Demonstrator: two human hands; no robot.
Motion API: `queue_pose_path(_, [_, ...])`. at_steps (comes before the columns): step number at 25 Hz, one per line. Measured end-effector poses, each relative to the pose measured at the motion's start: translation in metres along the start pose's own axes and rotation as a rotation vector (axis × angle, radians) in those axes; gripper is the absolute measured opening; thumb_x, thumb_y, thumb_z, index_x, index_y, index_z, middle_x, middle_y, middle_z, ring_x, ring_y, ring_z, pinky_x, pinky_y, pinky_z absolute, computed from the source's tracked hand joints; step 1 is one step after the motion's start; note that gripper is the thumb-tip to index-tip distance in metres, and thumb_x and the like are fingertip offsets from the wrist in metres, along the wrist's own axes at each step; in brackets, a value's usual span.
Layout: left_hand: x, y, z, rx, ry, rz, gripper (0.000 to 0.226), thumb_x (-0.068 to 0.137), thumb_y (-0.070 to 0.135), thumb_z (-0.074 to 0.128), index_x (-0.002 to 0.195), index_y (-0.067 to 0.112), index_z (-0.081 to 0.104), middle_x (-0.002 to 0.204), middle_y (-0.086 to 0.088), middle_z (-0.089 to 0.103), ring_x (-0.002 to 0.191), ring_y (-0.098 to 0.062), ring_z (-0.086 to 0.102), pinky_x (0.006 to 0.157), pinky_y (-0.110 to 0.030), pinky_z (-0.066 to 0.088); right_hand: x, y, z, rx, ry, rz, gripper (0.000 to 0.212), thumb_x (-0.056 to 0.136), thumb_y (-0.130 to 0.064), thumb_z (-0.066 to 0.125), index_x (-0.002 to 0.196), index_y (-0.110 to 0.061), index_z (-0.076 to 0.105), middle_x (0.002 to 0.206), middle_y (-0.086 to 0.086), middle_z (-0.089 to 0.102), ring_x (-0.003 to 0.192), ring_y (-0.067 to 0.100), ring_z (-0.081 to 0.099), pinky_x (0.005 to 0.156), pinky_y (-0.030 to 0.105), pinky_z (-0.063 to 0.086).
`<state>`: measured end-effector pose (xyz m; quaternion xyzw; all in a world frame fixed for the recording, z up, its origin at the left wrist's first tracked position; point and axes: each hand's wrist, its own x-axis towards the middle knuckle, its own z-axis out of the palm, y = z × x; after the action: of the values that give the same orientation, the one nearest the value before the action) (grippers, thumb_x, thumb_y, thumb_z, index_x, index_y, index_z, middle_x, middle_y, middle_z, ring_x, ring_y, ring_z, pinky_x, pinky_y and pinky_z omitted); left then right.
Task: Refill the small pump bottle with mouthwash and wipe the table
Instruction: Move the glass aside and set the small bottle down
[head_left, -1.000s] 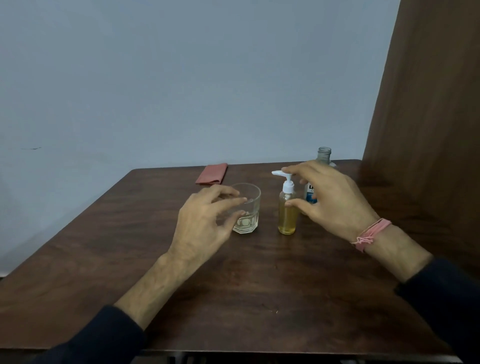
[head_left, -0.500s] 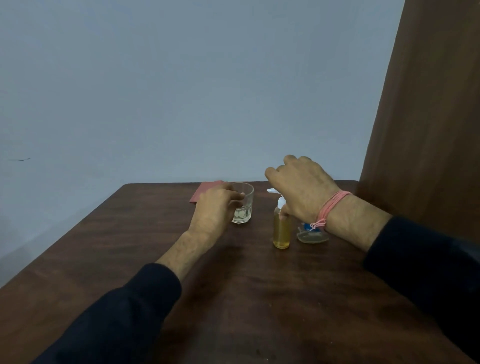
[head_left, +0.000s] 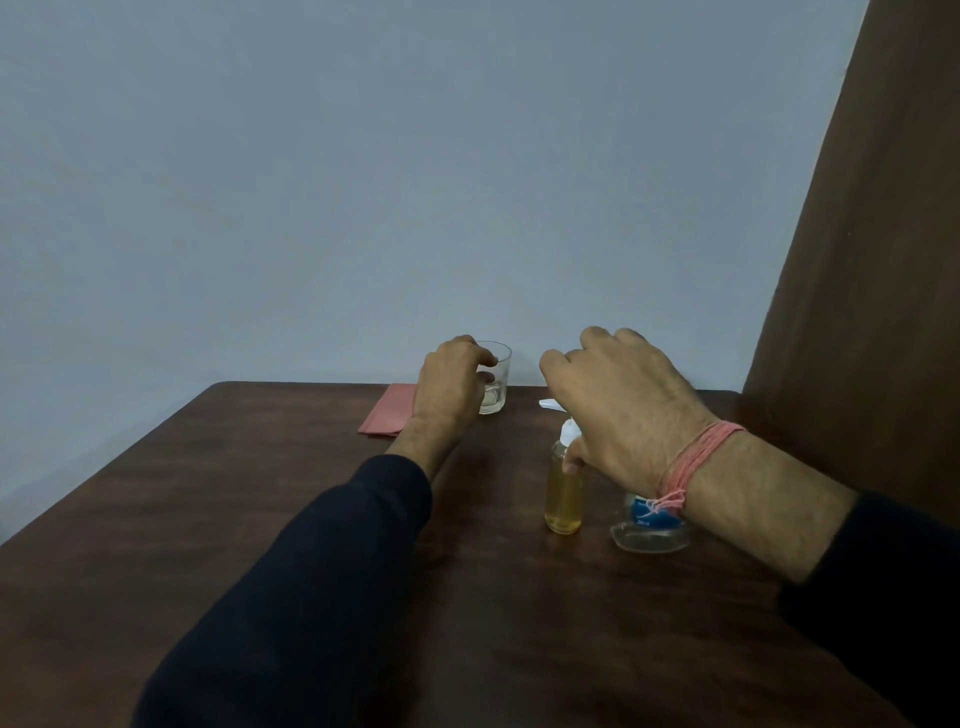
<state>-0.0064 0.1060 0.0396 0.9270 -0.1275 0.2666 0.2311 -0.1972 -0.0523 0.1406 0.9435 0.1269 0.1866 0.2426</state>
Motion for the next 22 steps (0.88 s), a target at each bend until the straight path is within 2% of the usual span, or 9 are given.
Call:
queue_pose_path(5, [0.013, -0.005, 0.005, 0.015, -0.037, -0.012, 0.034, 0.101, 0.010, 0.082, 0.134, 0.016, 0.085, 0.137, -0.004, 0.078, 0.128, -0.030, 0.073, 0.100, -0.037, 0.054, 0.002, 0.003, 0.001, 0.066, -0.015, -0.001, 0.071, 0.075, -0.060, 0.090, 0.120, -0.019, 0.052, 0.112, -0.001, 0.069, 0.094, 0.018, 0.031, 0.082, 0.034, 0.030])
queue_pose_path(7, [-0.001, 0.002, -0.004, -0.063, -0.011, 0.005, 0.048, 0.094, 0.009, 0.085, 0.141, 0.017, 0.081, 0.149, -0.004, 0.072, 0.137, -0.029, 0.068, 0.107, -0.041, 0.055, 0.002, 0.004, 0.000, 0.078, -0.016, -0.009, 0.067, 0.076, -0.059, 0.090, 0.111, -0.021, 0.047, 0.110, -0.002, 0.068, 0.094, 0.018, 0.031, 0.082, 0.033, 0.029])
queue_pose_path(9, [-0.028, 0.007, -0.015, -0.213, 0.004, 0.070, 0.056, 0.086, 0.007, 0.085, 0.139, 0.022, 0.079, 0.145, 0.001, 0.072, 0.132, -0.022, 0.069, 0.108, -0.042, 0.058, 0.002, 0.005, 0.001, 0.090, -0.017, -0.018, 0.070, 0.076, -0.058, 0.090, 0.102, -0.023, 0.036, 0.101, -0.003, 0.064, 0.093, 0.018, 0.031, 0.081, 0.034, 0.029])
queue_pose_path(10, [-0.043, 0.006, -0.020, -0.297, -0.083, 0.116, 0.056, 0.082, 0.009, 0.084, 0.135, 0.026, 0.079, 0.136, 0.009, 0.076, 0.124, -0.015, 0.072, 0.104, -0.039, 0.061, 0.003, 0.005, 0.002, 0.091, -0.018, -0.024, 0.072, 0.074, -0.059, 0.091, 0.100, -0.023, 0.033, 0.092, -0.004, 0.059, 0.092, 0.018, 0.032, 0.080, 0.034, 0.028])
queue_pose_path(12, [-0.078, 0.007, -0.035, -0.480, -0.432, 0.137, 0.058, 0.076, 0.021, 0.086, 0.129, 0.040, 0.078, 0.123, 0.023, 0.081, 0.115, -0.001, 0.075, 0.094, -0.027, 0.064, 0.005, 0.006, 0.002, 0.088, -0.011, -0.040, 0.071, 0.072, -0.060, 0.091, 0.099, -0.023, 0.037, 0.079, -0.006, 0.046, 0.092, 0.019, 0.038, 0.080, 0.034, 0.028])
queue_pose_path(14, [-0.109, 0.016, -0.049, -0.564, -0.617, 0.087, 0.059, 0.073, 0.043, 0.097, 0.129, 0.046, 0.078, 0.120, 0.032, 0.079, 0.114, 0.005, 0.075, 0.085, -0.016, 0.061, 0.007, 0.006, 0.003, 0.056, 0.000, -0.055, 0.069, 0.072, -0.063, 0.090, 0.108, -0.021, 0.050, 0.089, -0.005, 0.060, 0.100, 0.022, 0.050, 0.081, 0.036, 0.027])
queue_pose_path(16, [-0.127, 0.031, -0.049, -0.527, -0.544, 0.063, 0.068, 0.071, 0.062, 0.101, 0.133, 0.045, 0.078, 0.114, 0.036, 0.077, 0.108, 0.011, 0.073, 0.079, -0.009, 0.058, 0.010, 0.005, 0.001, 0.021, -0.007, -0.068, 0.076, 0.070, -0.067, 0.088, 0.118, -0.019, 0.055, 0.104, -0.002, 0.069, 0.110, 0.023, 0.056, 0.083, 0.037, 0.026])
queue_pose_path(18, [-0.132, 0.047, -0.043, -0.489, -0.447, 0.028, 0.061, 0.078, 0.059, 0.101, 0.131, 0.038, 0.081, 0.104, 0.025, 0.081, 0.099, 0.007, 0.076, 0.082, -0.015, 0.062, 0.011, 0.006, 0.001, 0.043, -0.020, -0.068, 0.075, 0.070, -0.068, 0.088, 0.118, -0.020, 0.056, 0.106, -0.002, 0.070, 0.112, 0.023, 0.057, 0.084, 0.038, 0.028])
queue_pose_path(22, [-0.120, 0.057, -0.033, -0.439, -0.381, -0.026, 0.052, 0.081, 0.049, 0.102, 0.127, 0.030, 0.086, 0.114, 0.016, 0.086, 0.090, -0.002, 0.078, 0.088, -0.029, 0.066, 0.018, 0.029, 0.000, 0.305, -0.061, -0.028, 0.032, 0.088, -0.054, 0.082, 0.097, -0.030, 0.063, 0.102, -0.005, 0.072, 0.102, 0.019, 0.063, 0.092, 0.035, 0.044])
